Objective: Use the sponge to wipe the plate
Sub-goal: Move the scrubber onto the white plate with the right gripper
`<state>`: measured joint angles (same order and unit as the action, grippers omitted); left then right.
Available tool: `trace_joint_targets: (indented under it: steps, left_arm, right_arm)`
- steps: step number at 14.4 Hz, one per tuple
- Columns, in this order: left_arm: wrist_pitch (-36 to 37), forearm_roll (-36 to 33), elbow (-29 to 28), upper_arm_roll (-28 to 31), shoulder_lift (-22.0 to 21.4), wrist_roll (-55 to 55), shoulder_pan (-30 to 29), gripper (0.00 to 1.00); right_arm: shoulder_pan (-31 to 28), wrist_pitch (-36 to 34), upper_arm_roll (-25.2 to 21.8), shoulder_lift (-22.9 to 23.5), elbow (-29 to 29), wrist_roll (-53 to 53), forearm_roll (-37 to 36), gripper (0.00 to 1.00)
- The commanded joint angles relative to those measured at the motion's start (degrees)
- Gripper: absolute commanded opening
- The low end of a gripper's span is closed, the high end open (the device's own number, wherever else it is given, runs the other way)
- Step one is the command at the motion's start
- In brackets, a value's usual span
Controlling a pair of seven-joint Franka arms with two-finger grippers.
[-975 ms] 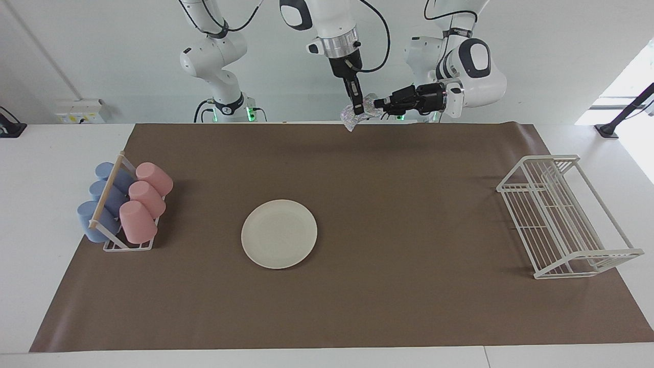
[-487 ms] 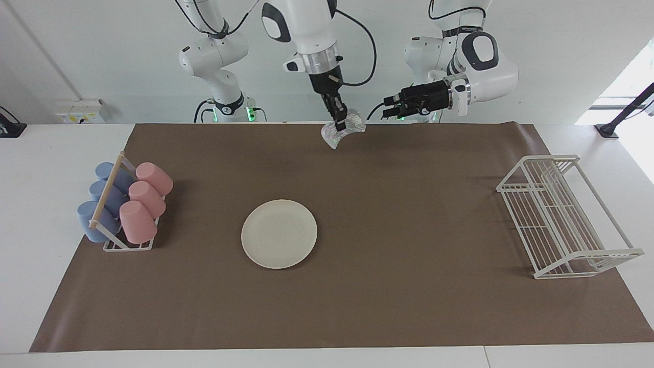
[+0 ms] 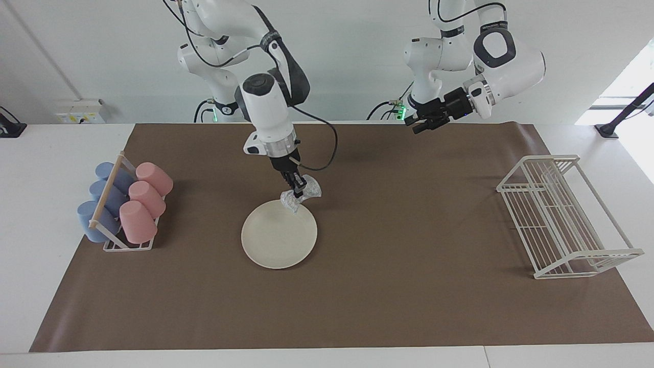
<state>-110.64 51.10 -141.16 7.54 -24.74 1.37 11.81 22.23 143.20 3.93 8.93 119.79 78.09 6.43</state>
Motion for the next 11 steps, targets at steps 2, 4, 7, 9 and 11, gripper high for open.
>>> trace_joint_targets:
  steps: [2,4,7,9,11]
  left_arm:
    - [0.3,-12.6,5.1,-0.6,3.7,0.6,-2.8,1.00]
    - [0.4,-18.5,6.7,-0.6,4.5,0.7,-3.5,1.00]
    - [0.3,-27.9,8.3,-0.7,4.6,0.7,-3.5,1.00]
    - [0.1,-30.6,8.9,-0.7,4.6,0.7,-3.6,1.00]
    - [-0.2,-30.7,9.1,-0.5,4.6,0.7,-4.1,1.00]
  right_arm:
    - [-2.8,6.3,0.8,4.5,1.6,-5.6,0.7,0.00]
    - [-3.9,7.4,0.8,7.2,1.6,-6.8,0.8,0.00]
    - [-7.7,7.5,0.8,8.6,1.6,-11.3,0.8,0.00]
    - [-11.1,7.5,0.8,9.1,1.5,-18.6,0.8,0.00]
    - [-13.5,7.5,0.8,9.2,1.5,-23.7,0.8,0.00]
